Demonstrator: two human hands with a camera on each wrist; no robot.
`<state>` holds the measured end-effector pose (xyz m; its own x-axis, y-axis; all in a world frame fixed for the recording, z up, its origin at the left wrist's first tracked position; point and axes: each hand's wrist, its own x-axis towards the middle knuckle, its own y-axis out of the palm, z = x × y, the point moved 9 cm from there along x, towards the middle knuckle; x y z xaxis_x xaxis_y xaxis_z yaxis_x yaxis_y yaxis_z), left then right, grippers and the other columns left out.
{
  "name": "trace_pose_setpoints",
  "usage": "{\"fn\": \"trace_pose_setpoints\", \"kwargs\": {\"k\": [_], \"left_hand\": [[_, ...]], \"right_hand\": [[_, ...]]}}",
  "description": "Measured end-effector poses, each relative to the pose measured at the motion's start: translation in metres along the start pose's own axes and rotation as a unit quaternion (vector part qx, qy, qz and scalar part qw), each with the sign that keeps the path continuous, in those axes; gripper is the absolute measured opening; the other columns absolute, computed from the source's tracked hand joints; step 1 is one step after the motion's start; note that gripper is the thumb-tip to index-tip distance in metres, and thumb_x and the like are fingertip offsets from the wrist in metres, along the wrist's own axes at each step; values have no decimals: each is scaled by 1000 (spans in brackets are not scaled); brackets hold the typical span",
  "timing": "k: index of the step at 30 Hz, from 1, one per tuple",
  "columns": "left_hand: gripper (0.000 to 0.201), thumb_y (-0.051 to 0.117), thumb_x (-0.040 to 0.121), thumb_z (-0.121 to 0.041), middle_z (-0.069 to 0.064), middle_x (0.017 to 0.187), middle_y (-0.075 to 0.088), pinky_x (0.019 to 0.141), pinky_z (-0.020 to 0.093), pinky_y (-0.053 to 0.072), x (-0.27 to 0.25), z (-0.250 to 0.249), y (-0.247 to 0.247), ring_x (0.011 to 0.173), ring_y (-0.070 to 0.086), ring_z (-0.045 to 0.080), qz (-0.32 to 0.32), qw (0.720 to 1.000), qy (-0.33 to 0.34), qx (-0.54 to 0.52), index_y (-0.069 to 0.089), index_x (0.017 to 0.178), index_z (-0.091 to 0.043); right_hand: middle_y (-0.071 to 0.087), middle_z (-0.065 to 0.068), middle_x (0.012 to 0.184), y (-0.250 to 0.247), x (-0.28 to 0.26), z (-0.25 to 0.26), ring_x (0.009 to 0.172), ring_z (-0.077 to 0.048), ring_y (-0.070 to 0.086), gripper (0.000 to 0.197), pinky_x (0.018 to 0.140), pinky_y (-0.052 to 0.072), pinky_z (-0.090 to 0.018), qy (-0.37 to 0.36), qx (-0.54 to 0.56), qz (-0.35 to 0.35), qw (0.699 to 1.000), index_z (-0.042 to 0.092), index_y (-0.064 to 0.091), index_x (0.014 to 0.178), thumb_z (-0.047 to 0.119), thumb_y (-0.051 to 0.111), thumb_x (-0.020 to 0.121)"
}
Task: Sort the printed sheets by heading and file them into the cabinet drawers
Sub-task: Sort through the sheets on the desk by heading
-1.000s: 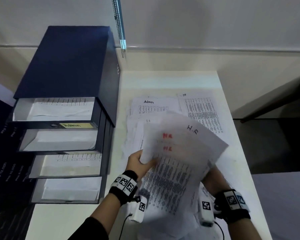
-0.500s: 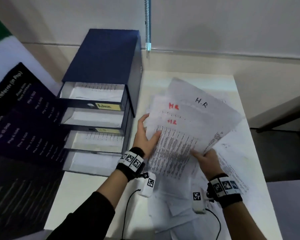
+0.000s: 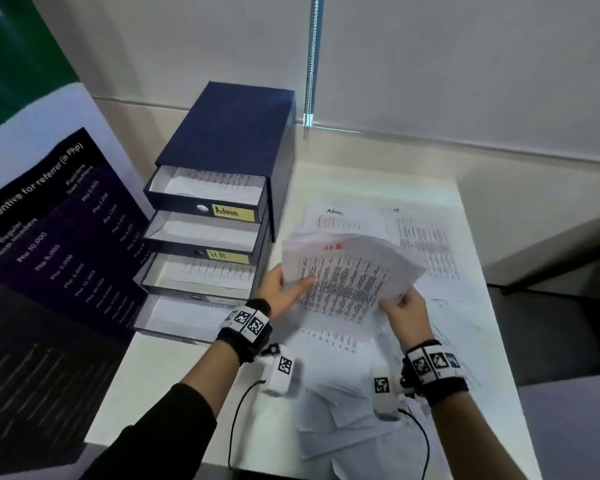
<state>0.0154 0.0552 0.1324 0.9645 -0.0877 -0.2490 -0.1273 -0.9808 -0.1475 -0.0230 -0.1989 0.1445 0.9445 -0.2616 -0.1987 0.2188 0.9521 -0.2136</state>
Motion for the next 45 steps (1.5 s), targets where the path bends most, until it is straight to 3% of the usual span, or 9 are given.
{"fn": "trace_pose_setpoints", "kwargs": {"k": [11, 16, 19, 21, 26, 31, 33, 36, 45], "left_hand": [[35, 74, 84, -24, -2, 112, 69, 88, 28, 55, 7, -63, 1, 106, 66, 12, -27, 993, 92, -66, 58, 115, -22], [37, 71, 86, -23, 7, 118, 67, 97, 43, 52, 23, -15, 9, 113, 62, 24, -10, 1000, -21, 20, 60, 120, -11], [39, 52, 98, -32, 9, 130, 61, 104, 48, 45, 20, 4, 12, 120, 56, 26, -4, 995, -68, 70, 55, 131, -11], [38, 44, 102, -31, 5, 131, 60, 103, 40, 44, 17, 1, 9, 122, 55, 21, -9, 997, -60, 52, 52, 135, -12], [38, 47, 100, -30, 0, 129, 59, 100, 34, 46, 9, -31, -31, 115, 56, 14, -48, 998, -8, 39, 50, 135, -16], [34, 61, 94, -26, 0, 118, 67, 86, 36, 56, -11, -30, -106, 104, 66, 17, -90, 995, 19, 31, 54, 128, -20], [34, 61, 95, -23, 0, 115, 68, 83, 34, 57, -26, -15, -138, 102, 67, 18, -117, 993, 4, 6, 54, 127, -19], [40, 61, 94, -27, -7, 119, 68, 92, 40, 54, -48, 12, -183, 108, 65, 15, -126, 991, -27, 23, 51, 133, -27], [56, 65, 92, -26, 19, 129, 61, 95, 42, 51, -95, 58, -295, 112, 64, 29, -139, 978, -139, 63, 40, 142, -26]], "right_hand": [[68, -3, 83, -26, 12, 45, 73, -10, 65, 25, 58, 51, -18, -70, 32, -15, 997, 3, 65, 96, -13, 62, 78], [66, -2, 109, -18, 39, -20, 100, -21, 63, 43, 89, 52, -36, 22, -107, 24, 994, 9, 59, 117, 3, 74, 77], [63, -4, 75, -3, 37, -32, 71, -22, 57, 15, 62, 46, -25, 28, -193, 49, 980, 5, 60, 82, 15, 69, 87], [56, -8, 57, 1, 37, -23, 53, -20, 48, 35, 49, 36, -22, -11, -194, 48, 980, 7, 51, 61, 21, 66, 91], [69, -2, 68, 30, 22, 9, 63, -15, 67, 35, 61, 57, -28, -46, -140, 161, 976, 3, 66, 77, 35, 61, 92], [52, 27, 45, 101, -28, 29, 45, 11, 51, 32, 48, 39, -5, -43, -72, 266, 960, 34, 44, 67, 24, 59, 93], [67, 26, 67, 132, -37, 12, 63, 10, 62, 12, 60, 48, -8, 5, -24, 291, 956, 25, 60, 82, 34, 64, 90], [64, 15, 123, 185, -55, -5, 110, -4, 62, 52, 99, 48, -32, 103, 72, 305, 944, 25, 54, 130, 45, 70, 85], [69, -10, 120, 305, -79, 24, 110, -26, 66, 32, 102, 47, -47, 175, 128, 330, 919, 8, 61, 126, 21, 59, 96]]}}
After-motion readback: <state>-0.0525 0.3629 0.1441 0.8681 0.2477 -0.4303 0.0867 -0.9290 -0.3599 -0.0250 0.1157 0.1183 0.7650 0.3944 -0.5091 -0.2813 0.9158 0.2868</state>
